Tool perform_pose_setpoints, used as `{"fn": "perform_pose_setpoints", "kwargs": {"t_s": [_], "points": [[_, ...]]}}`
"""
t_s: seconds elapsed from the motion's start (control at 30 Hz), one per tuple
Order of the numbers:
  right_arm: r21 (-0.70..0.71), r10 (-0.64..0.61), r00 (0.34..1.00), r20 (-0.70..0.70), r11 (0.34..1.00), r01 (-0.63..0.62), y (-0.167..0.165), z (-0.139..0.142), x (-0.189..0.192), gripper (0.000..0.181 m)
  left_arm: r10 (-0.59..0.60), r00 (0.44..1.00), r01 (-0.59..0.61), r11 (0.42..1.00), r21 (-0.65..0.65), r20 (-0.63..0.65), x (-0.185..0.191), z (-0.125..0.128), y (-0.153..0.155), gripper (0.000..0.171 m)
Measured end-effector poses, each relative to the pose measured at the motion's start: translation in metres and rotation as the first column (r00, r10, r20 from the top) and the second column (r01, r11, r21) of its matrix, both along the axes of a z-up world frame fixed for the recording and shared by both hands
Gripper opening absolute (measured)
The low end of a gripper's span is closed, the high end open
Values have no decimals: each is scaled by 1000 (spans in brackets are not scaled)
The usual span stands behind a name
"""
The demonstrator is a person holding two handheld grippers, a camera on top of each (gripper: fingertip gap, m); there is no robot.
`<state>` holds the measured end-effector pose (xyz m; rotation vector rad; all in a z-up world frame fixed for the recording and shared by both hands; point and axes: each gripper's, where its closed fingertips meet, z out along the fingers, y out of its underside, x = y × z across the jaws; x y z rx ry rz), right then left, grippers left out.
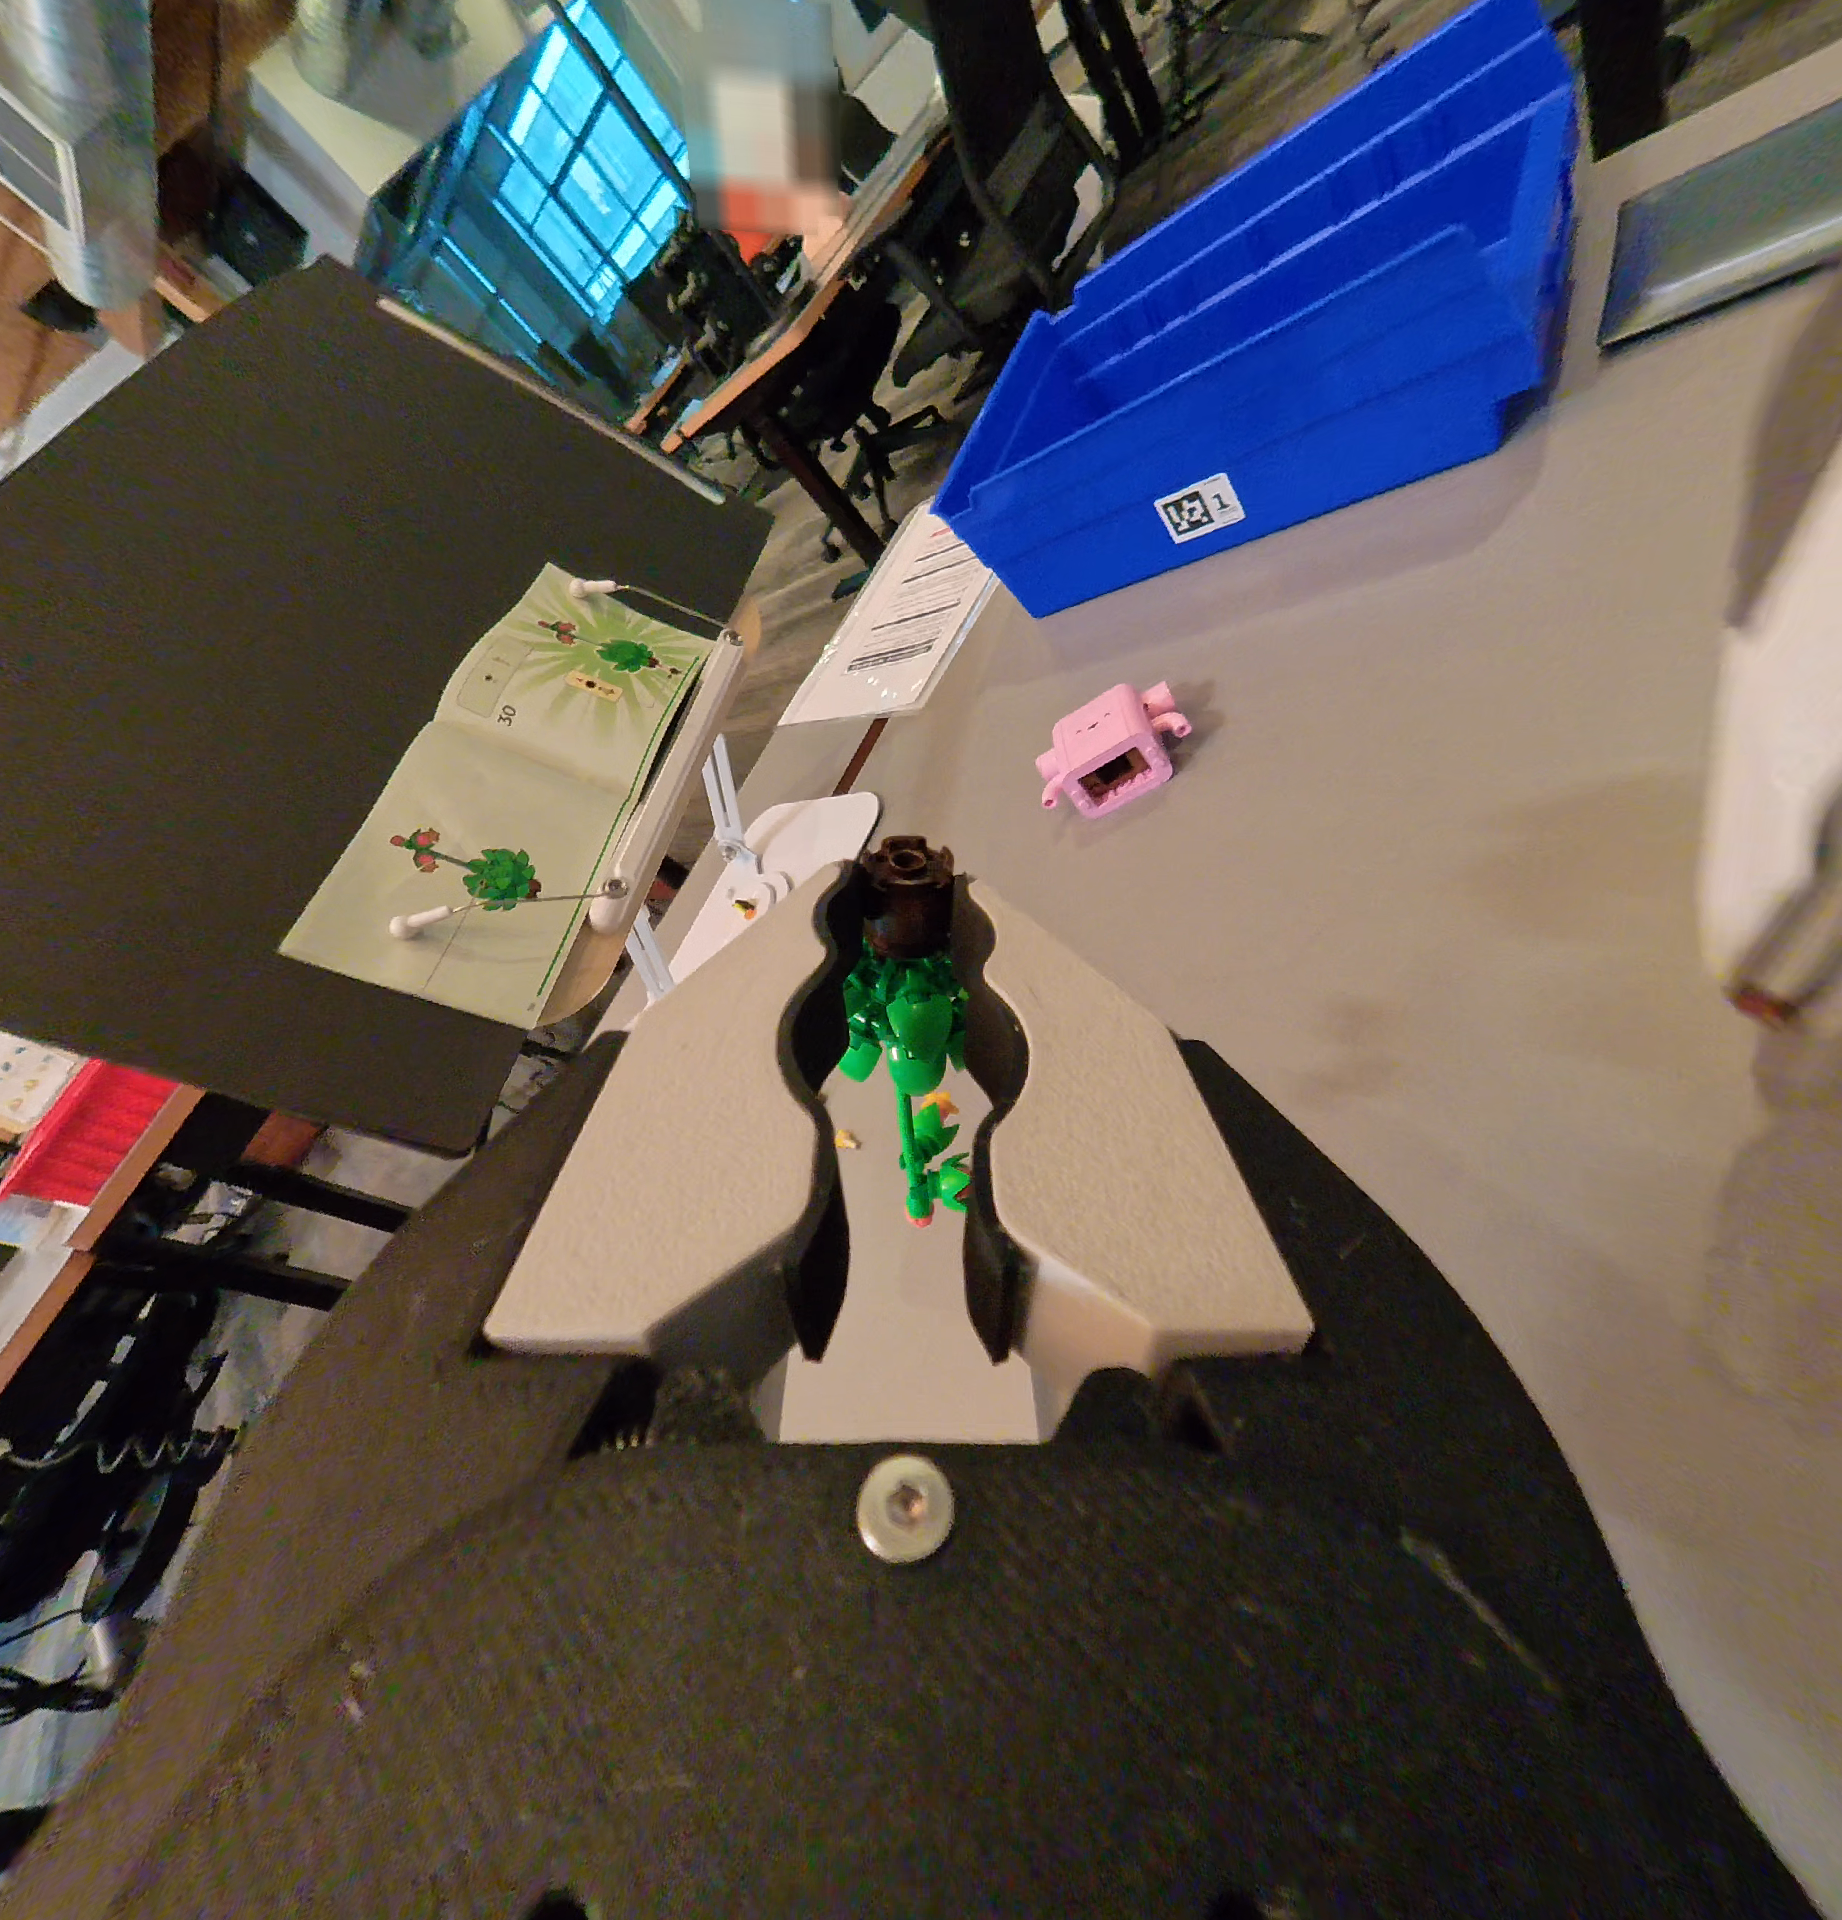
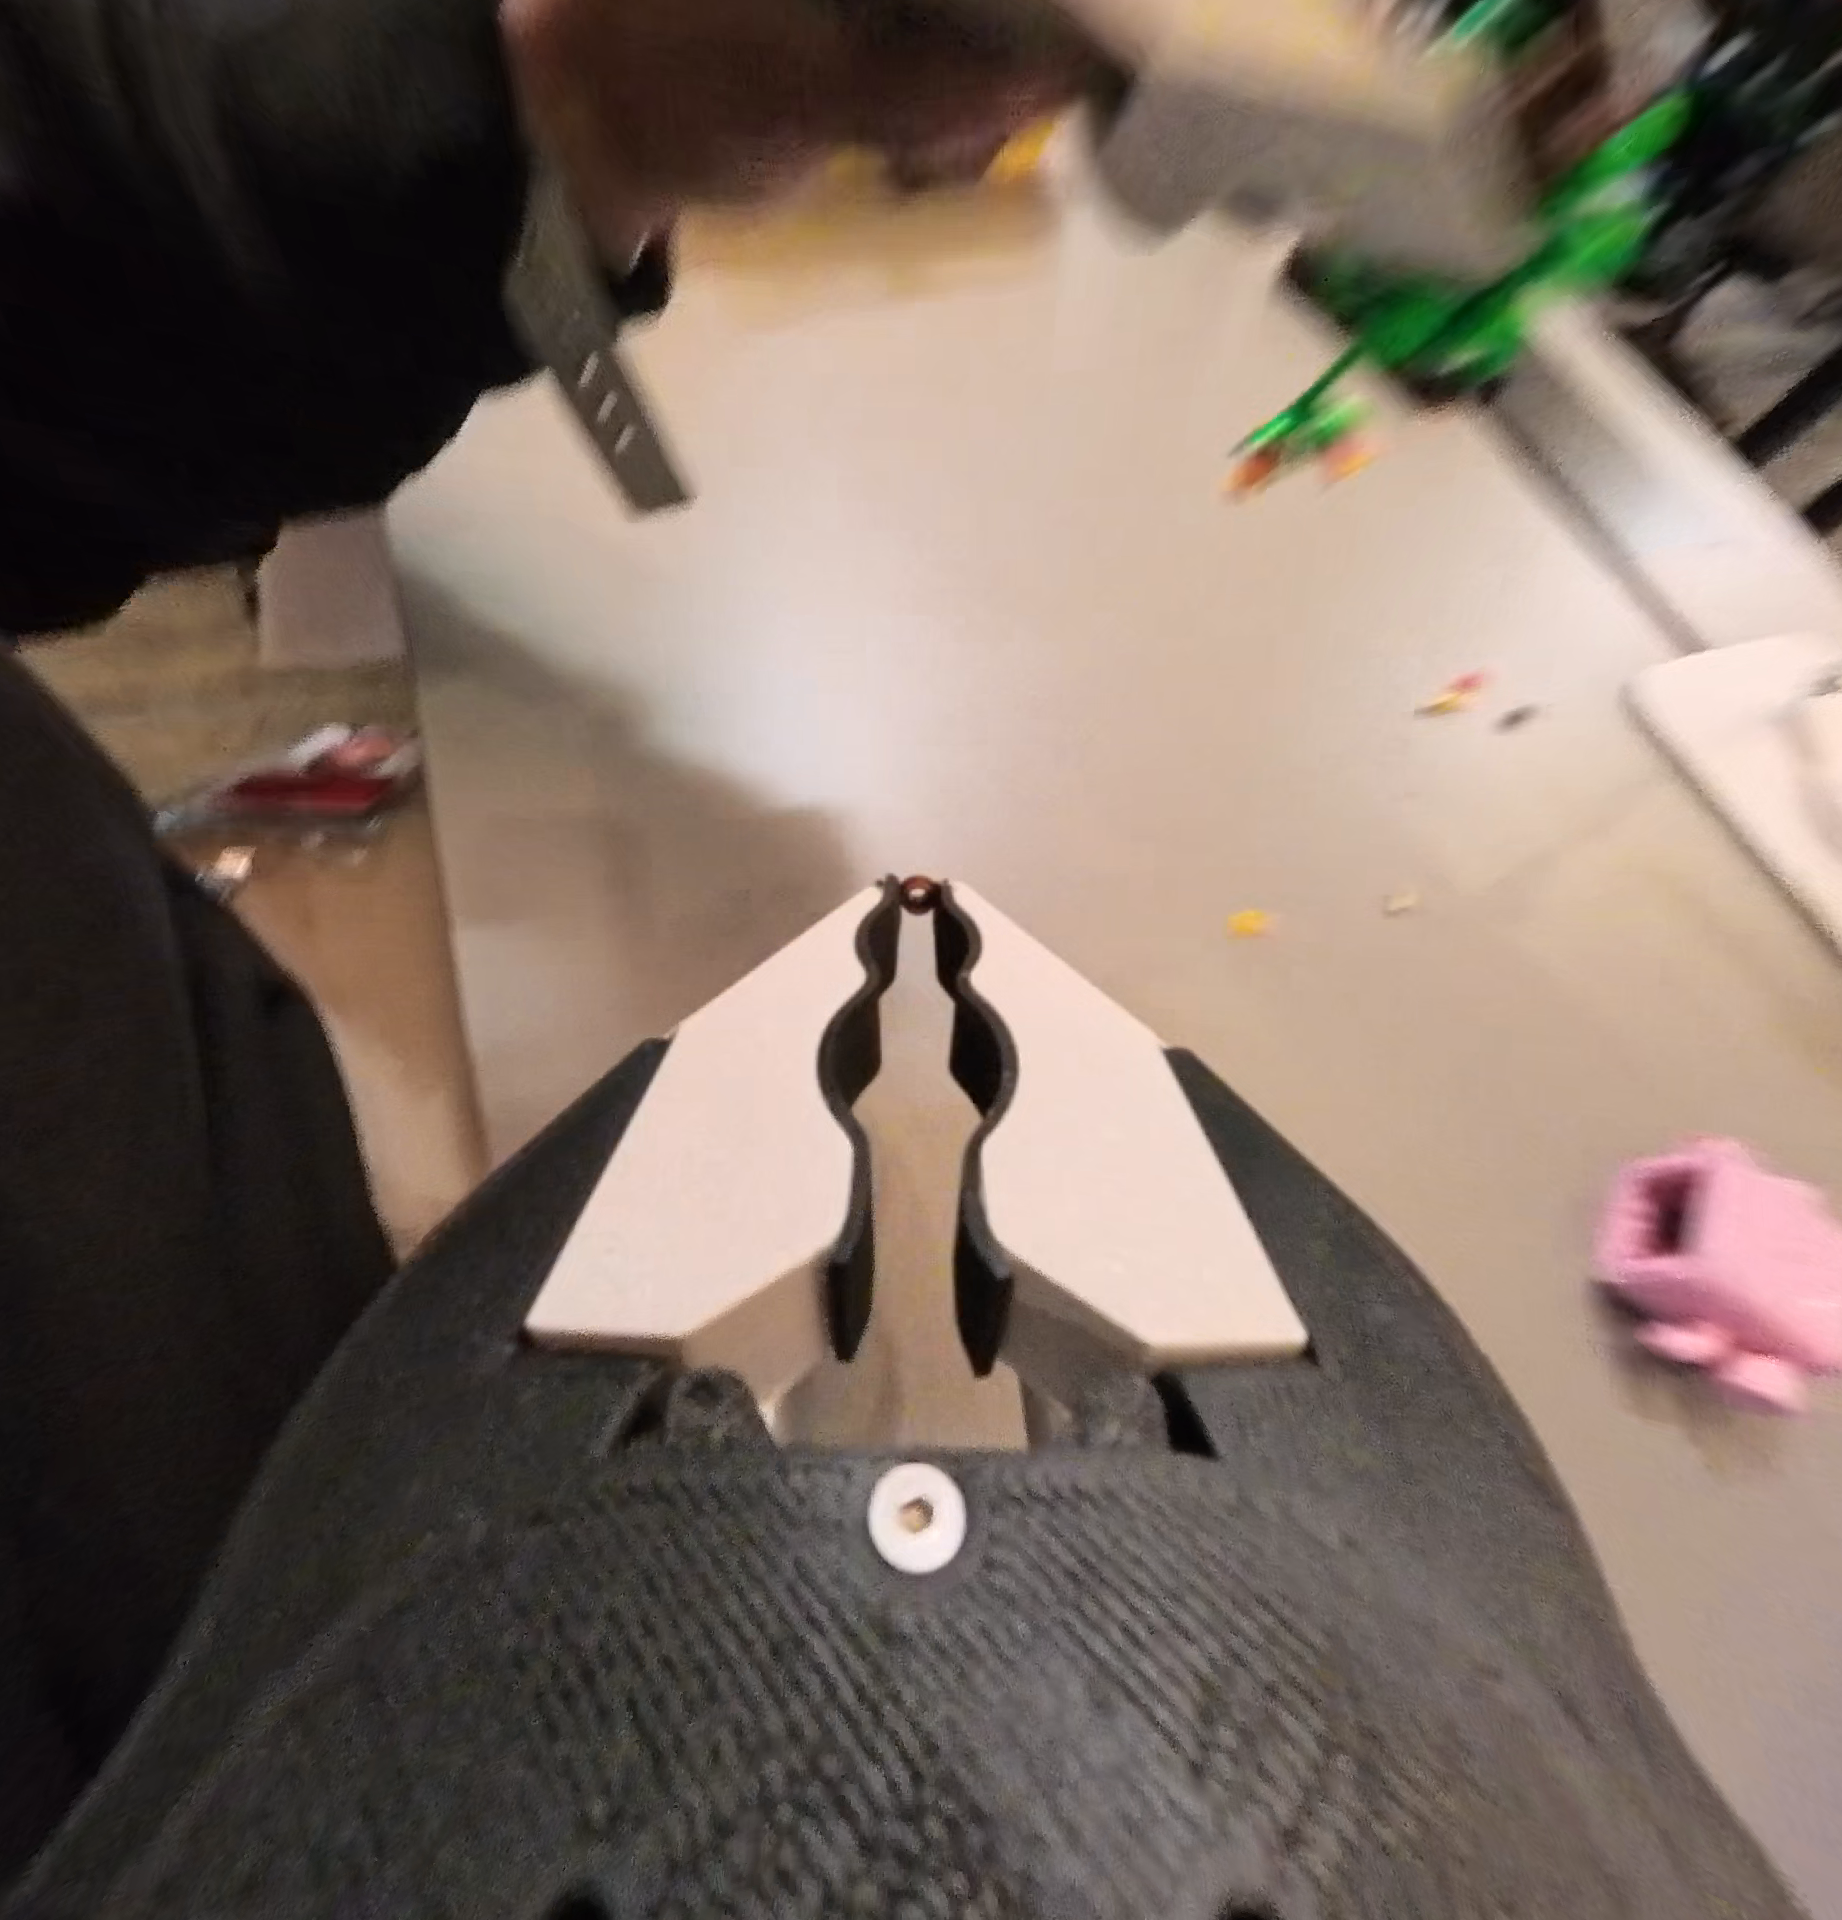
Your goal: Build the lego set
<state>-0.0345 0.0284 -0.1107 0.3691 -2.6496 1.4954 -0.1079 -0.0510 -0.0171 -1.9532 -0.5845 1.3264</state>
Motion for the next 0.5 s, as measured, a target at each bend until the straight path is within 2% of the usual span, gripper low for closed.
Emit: {"fn": "perform_pose_setpoints", "kwargs": {"t_s": [0.13, 0.2, 0.3, 0.5], "points": [[-221, -73, 997, 7, 973, 73, -2, 80, -35, 5, -27, 999, 27, 999, -28, -25, 1, -1, 12, 14], [-280, -78, 997, 22, 957, 81, -5, 105, -44, 4, -37, 998, 35, 998, -49, -40, 1, -1, 19, 14], [-310, -93, 996, -15, 947, 84, -13, 118, -52, 4, -48, 997, 41, 995, -94, -65, 3, 0, 31, 14], [-307, -117, 987, -113, 949, 78, -24, 113, -54, 4, -21, 992, -10, 968, -250, -124, 4, 4, 45, 14]]}}
